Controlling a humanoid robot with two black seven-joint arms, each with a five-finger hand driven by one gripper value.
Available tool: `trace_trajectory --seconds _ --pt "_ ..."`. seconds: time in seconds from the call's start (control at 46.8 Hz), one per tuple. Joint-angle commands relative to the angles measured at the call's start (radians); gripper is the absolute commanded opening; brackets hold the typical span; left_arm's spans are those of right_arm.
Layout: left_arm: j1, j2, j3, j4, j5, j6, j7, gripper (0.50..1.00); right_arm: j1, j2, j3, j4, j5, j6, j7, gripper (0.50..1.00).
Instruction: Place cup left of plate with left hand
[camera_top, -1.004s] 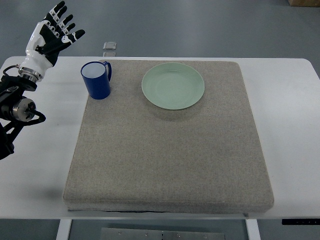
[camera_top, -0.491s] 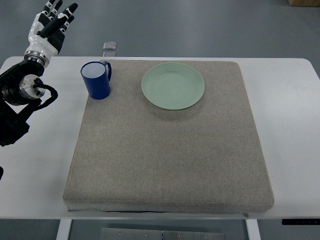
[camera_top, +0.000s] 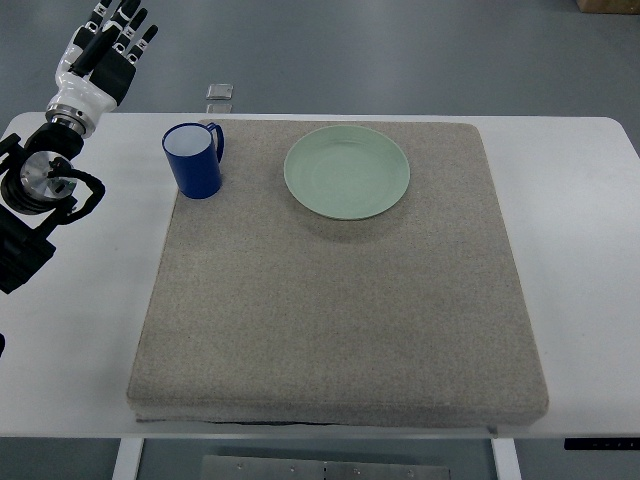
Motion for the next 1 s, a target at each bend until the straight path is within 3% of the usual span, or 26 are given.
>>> trace_trajectory --seconds 0.0,0.598,0.726,0.982 --pt "-0.002 0.000 0.001 0.000 0.005 0.000 -0.002 0.994 0.000 0.000 0.000 0.000 0.000 0.000 0.000 0.934" --pt "-0.012 -0.020 0.004 0.000 0.008 -0.002 -0.002 0.994 0.000 0.000 -0.002 0.006 -0.006 -0.003 0.000 0.934" --pt "-0.017 -0.018 0.008 0.000 0.008 -0.002 -0.002 0.994 0.002 0.000 0.000 0.161 -0.005 0.018 0.000 0.934" --pt "-0.020 -0.020 0.010 -0.001 0.008 0.000 -0.002 0.994 -0.015 0.000 0.002 0.120 0.005 0.024 -0.005 0.934"
